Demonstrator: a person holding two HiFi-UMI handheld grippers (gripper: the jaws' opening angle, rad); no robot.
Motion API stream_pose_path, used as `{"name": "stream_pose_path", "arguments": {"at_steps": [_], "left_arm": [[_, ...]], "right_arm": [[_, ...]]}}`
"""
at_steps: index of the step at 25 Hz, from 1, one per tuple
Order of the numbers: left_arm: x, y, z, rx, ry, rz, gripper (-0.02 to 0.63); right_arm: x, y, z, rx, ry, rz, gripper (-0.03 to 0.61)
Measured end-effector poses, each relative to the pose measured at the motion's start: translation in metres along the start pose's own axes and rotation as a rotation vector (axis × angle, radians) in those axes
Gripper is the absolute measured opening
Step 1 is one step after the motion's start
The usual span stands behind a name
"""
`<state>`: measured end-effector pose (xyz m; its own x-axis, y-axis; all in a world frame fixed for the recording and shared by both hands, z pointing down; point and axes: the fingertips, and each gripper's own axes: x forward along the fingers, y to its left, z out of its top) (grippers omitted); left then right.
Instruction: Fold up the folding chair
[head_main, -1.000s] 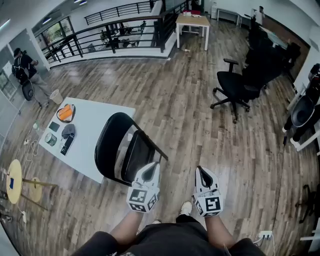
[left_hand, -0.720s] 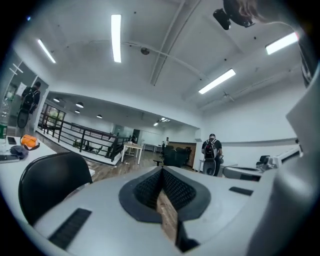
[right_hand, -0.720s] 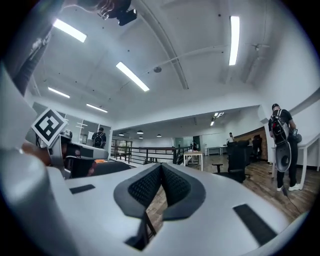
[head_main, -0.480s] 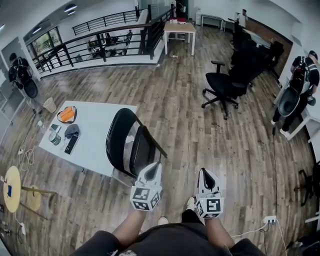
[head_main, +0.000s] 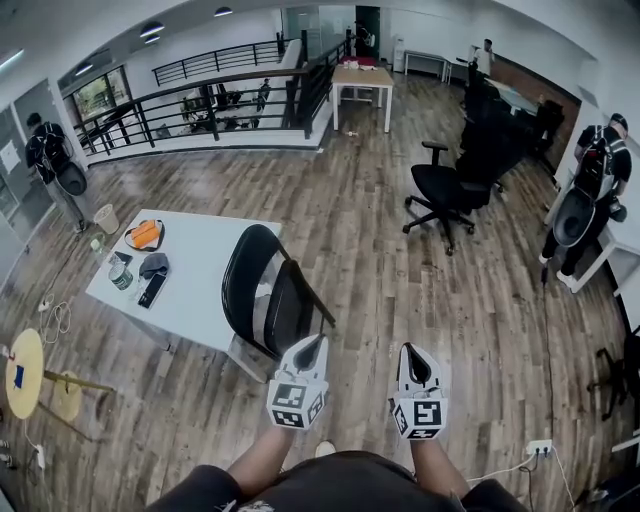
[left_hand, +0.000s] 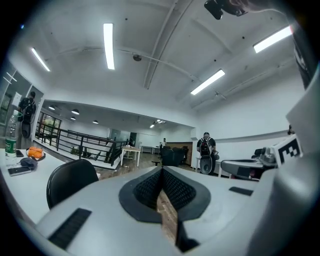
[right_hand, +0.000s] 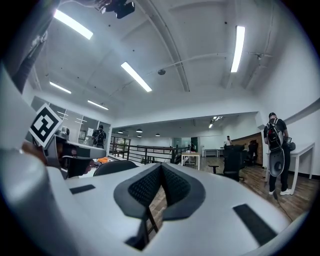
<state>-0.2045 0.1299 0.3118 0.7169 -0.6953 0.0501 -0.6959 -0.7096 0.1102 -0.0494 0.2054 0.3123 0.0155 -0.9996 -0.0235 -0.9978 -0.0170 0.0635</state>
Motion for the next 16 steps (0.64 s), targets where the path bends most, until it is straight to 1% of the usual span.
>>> {"name": "stream_pose_path", "arguments": {"at_steps": [6, 7, 11, 16], "left_arm": [[-0.003, -0.031, -0.002, 0.008, 0.017, -0.001, 0.005], [-0.002, -0.034, -0.001, 0.007, 0.016, 0.001, 0.005], [-0.001, -0.045, 0.0, -0.014, 0.009, 0.014, 0.005], [0.006, -0.06, 0.005, -0.008, 0.009, 0.014, 0.005]], "right_arm": [[-0.025, -0.017, 0.0, 0.003, 0.004, -0.01, 0.012], [-0.027, -0.02, 0.0, 0.013, 0.005, -0.011, 0.012], [-0.034, -0.034, 0.004, 0.112, -0.01, -0.022, 0.012], [-0.035, -0.047, 0.005, 0.099, -0.009, -0.023, 0.012]]}}
